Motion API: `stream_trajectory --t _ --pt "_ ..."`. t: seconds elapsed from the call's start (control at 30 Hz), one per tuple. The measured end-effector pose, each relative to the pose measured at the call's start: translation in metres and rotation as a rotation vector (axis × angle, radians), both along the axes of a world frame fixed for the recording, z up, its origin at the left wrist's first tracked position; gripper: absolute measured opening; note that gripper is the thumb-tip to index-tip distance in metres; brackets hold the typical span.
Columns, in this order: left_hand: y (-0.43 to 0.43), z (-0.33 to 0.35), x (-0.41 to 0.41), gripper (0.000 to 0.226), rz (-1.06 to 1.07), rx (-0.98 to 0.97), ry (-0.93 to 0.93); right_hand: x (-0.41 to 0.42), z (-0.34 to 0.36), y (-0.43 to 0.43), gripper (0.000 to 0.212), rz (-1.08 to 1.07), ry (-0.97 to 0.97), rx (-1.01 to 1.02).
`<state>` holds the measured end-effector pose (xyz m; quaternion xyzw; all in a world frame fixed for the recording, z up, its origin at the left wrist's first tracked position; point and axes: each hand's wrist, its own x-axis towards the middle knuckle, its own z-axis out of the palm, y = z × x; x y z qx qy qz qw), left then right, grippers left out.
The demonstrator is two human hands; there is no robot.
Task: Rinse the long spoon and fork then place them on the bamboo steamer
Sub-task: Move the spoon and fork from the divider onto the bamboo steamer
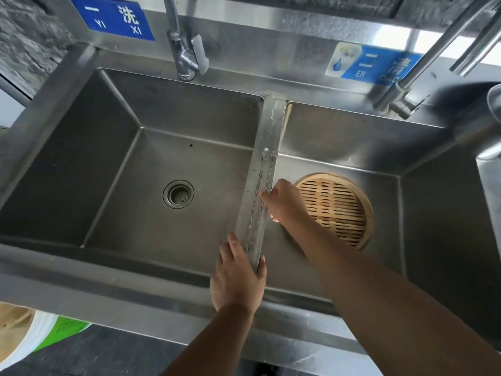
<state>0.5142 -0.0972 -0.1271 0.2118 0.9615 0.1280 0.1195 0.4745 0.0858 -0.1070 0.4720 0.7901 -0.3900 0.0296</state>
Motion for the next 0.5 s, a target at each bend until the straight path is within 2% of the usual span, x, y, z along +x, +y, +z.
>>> stream_trajectory --t 0.2,0.37,0.5 --pt "0.0 0.001 -0.001 0.086 -0.002 -0.001 0.007 0.002 0.0 0.003 0.014 0.023 0.009 0.027" --pt "0.001 0.002 -0.001 0.085 0.014 -0.004 0.0 0.011 -0.003 0.013 0.016 -0.056 0.139 -0.162" --pt "0.001 0.001 -0.001 0.086 0.011 0.004 0.014 0.032 -0.009 0.027 0.015 -0.061 0.163 -0.146"
